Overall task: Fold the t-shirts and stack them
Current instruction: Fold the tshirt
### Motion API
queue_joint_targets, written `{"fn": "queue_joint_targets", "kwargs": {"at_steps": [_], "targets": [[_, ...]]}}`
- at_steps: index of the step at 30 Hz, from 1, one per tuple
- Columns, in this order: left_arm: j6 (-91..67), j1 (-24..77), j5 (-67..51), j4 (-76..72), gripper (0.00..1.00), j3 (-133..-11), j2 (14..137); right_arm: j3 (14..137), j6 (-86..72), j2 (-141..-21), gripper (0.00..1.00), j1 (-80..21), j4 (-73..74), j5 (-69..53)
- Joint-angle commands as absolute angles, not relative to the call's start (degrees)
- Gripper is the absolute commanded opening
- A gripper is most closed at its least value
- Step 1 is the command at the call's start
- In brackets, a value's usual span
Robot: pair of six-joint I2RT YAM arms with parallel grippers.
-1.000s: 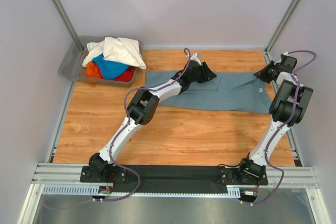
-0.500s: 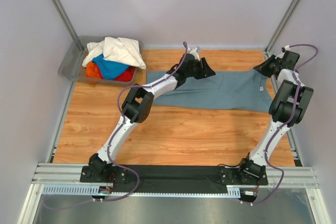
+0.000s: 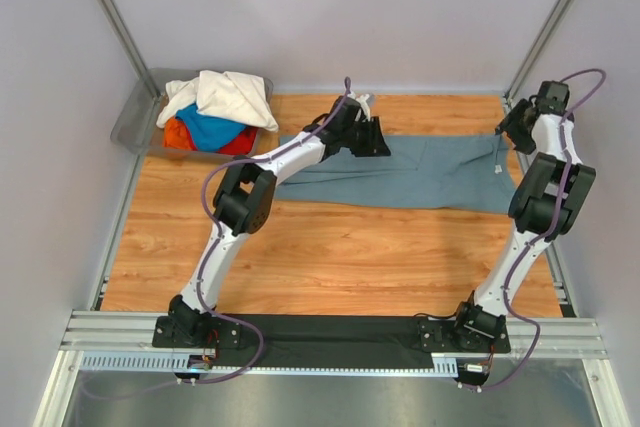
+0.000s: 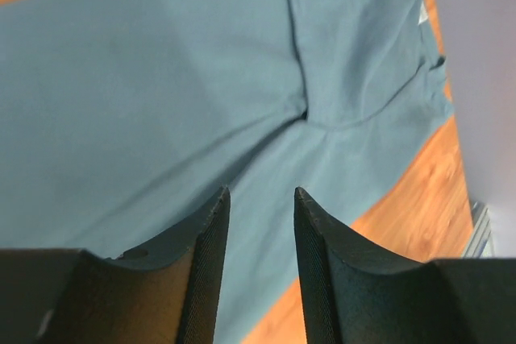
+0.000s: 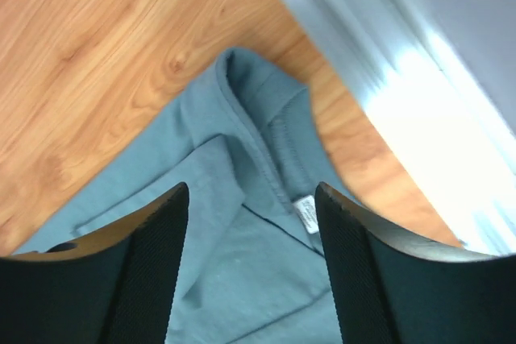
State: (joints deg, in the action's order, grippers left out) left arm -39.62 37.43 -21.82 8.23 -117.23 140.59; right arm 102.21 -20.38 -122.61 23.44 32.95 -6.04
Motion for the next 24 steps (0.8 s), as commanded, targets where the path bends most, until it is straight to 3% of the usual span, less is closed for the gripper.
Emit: {"fn": "queue_joint_targets", "kwargs": {"at_steps": [1,4,6,8,9,12,14,17,19,24], "targets": [[-29.2,35.7,-21.6,21.4,0.45,-115.8,129.2,109.6,-17.1,-120.9,0.66,19.1,46.6,14.2],[-25.6,34.5,-20.7,30.0,0.41,-114.2,124.6,110.1,-17.1,-119.4,0.73,14.2,48.0,15.5],[-24.7,33.8,-21.8,32.1,0.39,-110.8,120.4,110.8,-16.9,-120.2,0.67,9.9,47.5,12.0],[-23.9,32.9,-23.0,32.6,0.38,-104.9,116.9,112.7,-18.2,-122.1,0.58,5.7,47.8,8.9],[-23.6,32.7,-23.2,32.5,0.38,-102.8,115.2,114.0,-20.5,-124.8,0.46,4.6,48.5,8.0],[-23.3,31.7,-23.2,33.0,0.38,-96.1,108.0,120.0,-23.2,-129.6,0.25,1.0,51.3,8.9],[-23.6,30.9,-23.9,32.8,0.38,-92.3,106.0,122.0,-23.8,-131.2,0.25,-1.6,51.2,10.5],[-24.0,30.1,-24.6,31.6,0.38,-89.7,103.6,123.2,-23.7,-133.9,0.38,-3.2,50.4,11.7],[-24.0,29.6,-25.0,31.7,0.37,-89.3,103.4,123.4,-23.6,-135.6,0.41,-3.5,50.2,12.7],[-24.2,28.5,-26.2,31.4,0.36,-87.8,103.2,123.8,-23.1,-137.4,0.38,-4.0,49.5,14.5]]}}
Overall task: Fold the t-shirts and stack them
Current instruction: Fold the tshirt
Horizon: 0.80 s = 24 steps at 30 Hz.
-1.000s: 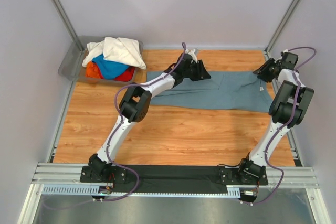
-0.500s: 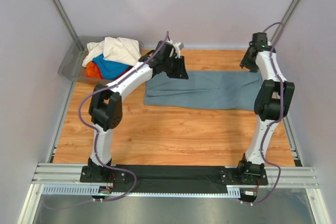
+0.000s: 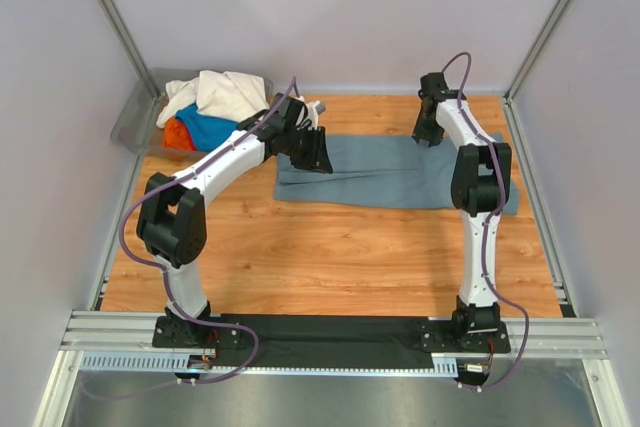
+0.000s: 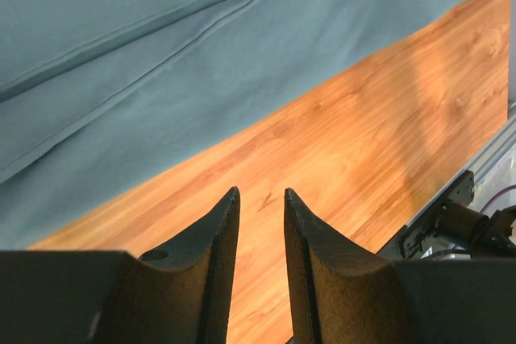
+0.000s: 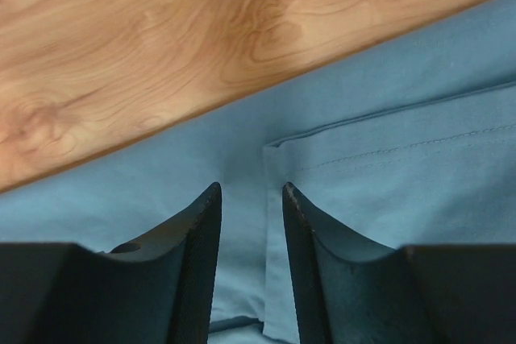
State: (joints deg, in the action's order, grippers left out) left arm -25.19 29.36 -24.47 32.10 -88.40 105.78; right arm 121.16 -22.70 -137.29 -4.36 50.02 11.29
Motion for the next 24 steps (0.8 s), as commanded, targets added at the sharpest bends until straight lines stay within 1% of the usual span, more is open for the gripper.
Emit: {"fn": "queue_joint_targets", "kwargs": {"at_steps": [1,10,14,18,21,24], "targets": [[-24.3,28.3,-26.3,31.0,0.36,-87.2,103.1,123.8,-22.8,-137.5,0.38,-4.1,48.9,15.0],[-25.1,26.5,-28.3,29.9,0.35,-86.7,103.9,127.1,-20.7,-140.8,0.36,-4.1,48.4,16.3],[-25.4,26.0,-28.7,30.0,0.35,-86.8,104.3,128.3,-20.8,-142.1,0.31,-4.1,49.1,16.3],[-25.7,25.8,-29.0,29.8,0.34,-87.0,104.9,128.1,-20.5,-142.1,0.29,-4.1,49.0,16.6],[-25.7,25.6,-29.2,29.8,0.34,-87.4,105.1,128.2,-19.9,-142.1,0.25,-4.1,48.7,16.9],[-25.7,25.4,-29.3,29.8,0.34,-87.6,105.4,128.9,-19.7,-141.9,0.16,-4.1,48.7,17.1]]}}
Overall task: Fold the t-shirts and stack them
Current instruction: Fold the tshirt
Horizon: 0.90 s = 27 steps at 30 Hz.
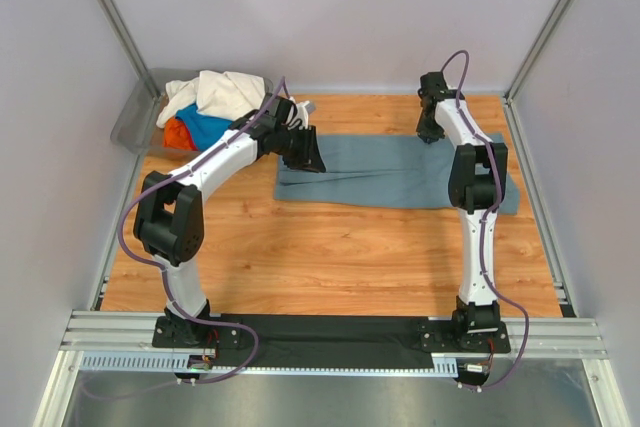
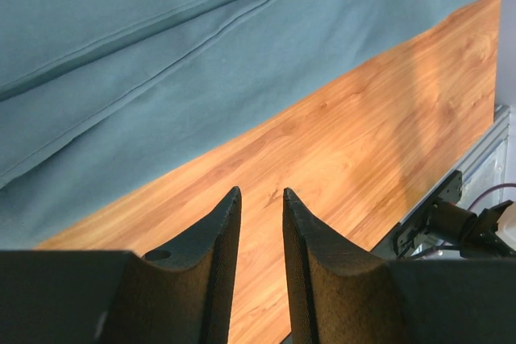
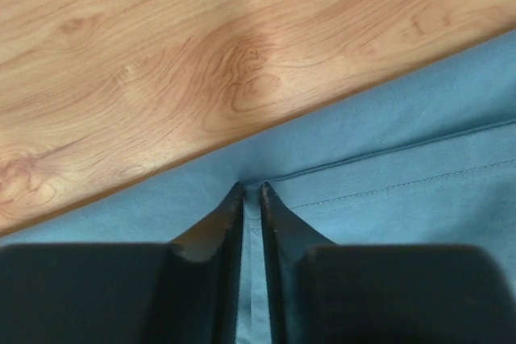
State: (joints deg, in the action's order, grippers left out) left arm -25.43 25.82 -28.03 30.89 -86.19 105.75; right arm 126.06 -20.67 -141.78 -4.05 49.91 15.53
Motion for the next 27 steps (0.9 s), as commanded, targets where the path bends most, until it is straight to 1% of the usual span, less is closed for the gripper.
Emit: {"fn": "queue_joint_targets", "kwargs": {"at_steps": [1,2,4,11,14,18,24,27], "targets": [[-25.6,25.4,-29.5,29.9,0.34,-87.7,105.5,129.2,-19.7,-141.8,0.12,-4.1,48.9,17.0],[-25.6,25.4,-29.5,29.8,0.34,-87.7,105.6,129.5,-19.8,-141.2,0.05,-4.1,49.0,17.0],[-25.6,25.3,-29.8,29.9,0.34,-87.9,105.6,129.6,-19.7,-140.5,0.0,-4.0,49.0,17.0],[-25.6,25.1,-30.3,29.7,0.34,-88.3,105.8,129.4,-20.2,-137.0,0.0,-4.1,49.2,16.4],[-25.8,25.0,-30.6,29.5,0.33,-88.2,105.8,128.5,-21.5,-135.2,0.0,-4.1,48.3,13.7],[-25.9,24.8,-30.9,28.9,0.33,-87.5,105.6,125.4,-22.1,-133.0,0.0,-4.4,45.4,7.1],[-26.5,24.5,-31.5,28.0,0.33,-86.0,105.2,123.4,-20.0,-132.7,0.0,-4.6,45.1,2.1],[-26.8,24.5,-31.6,27.6,0.33,-85.6,105.2,122.6,-18.8,-133.2,0.0,-4.5,45.1,1.5]]}}
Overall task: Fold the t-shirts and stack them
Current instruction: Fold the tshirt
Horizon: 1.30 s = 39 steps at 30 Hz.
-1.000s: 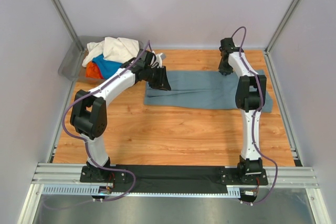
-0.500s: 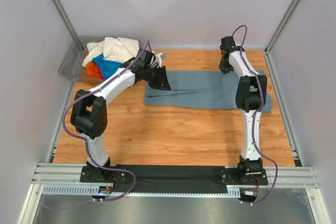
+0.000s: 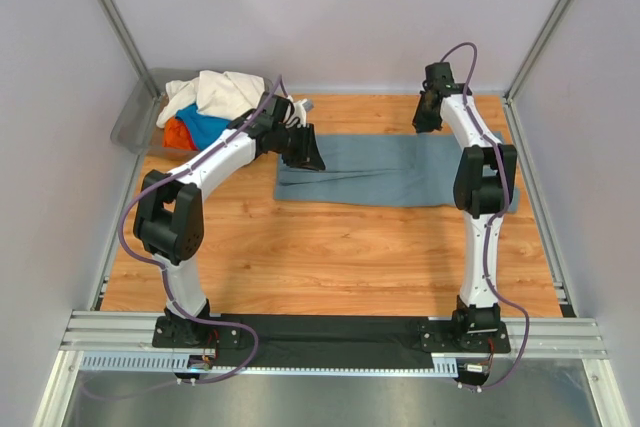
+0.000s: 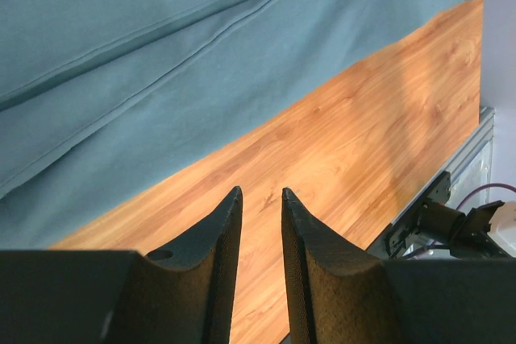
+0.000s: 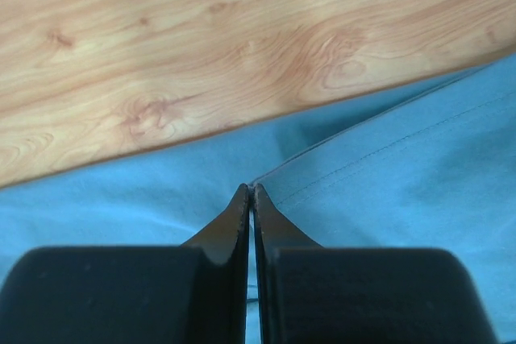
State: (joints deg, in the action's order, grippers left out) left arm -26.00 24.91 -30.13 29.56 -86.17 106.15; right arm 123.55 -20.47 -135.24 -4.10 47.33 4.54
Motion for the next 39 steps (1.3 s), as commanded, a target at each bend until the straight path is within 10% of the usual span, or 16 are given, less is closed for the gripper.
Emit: {"fn": "queue_joint_targets", "kwargs": {"at_steps": [1,3,7,14,18,25,39], "targets": [[-26.9,24.5,-31.7,27.4,0.33,-85.4,105.2,122.6,-18.5,-133.5,0.0,-4.5,45.2,1.4],[-27.1,24.5,-31.7,27.4,0.33,-85.4,105.2,123.1,-18.4,-134.1,0.04,-4.5,45.9,1.4],[-27.2,24.5,-32.3,27.3,0.33,-85.5,105.7,124.9,-18.6,-134.7,0.45,-3.3,48.7,2.4],[-26.3,24.5,-28.9,30.1,0.33,-86.9,107.6,120.7,-23.3,-126.7,0.47,3.1,54.0,10.0],[-25.4,24.5,-26.2,35.1,0.32,-90.9,112.1,109.0,-29.0,-120.9,0.43,9.3,54.5,6.5],[-24.4,24.3,-22.4,37.6,0.3,-93.0,116.8,88.0,-30.3,-110.7,0.0,14.2,49.1,5.1],[-21.3,19.4,-18.1,40.0,0.27,-84.0,118.8,70.5,-30.2,-110.1,0.0,23.3,44.4,5.5]]}}
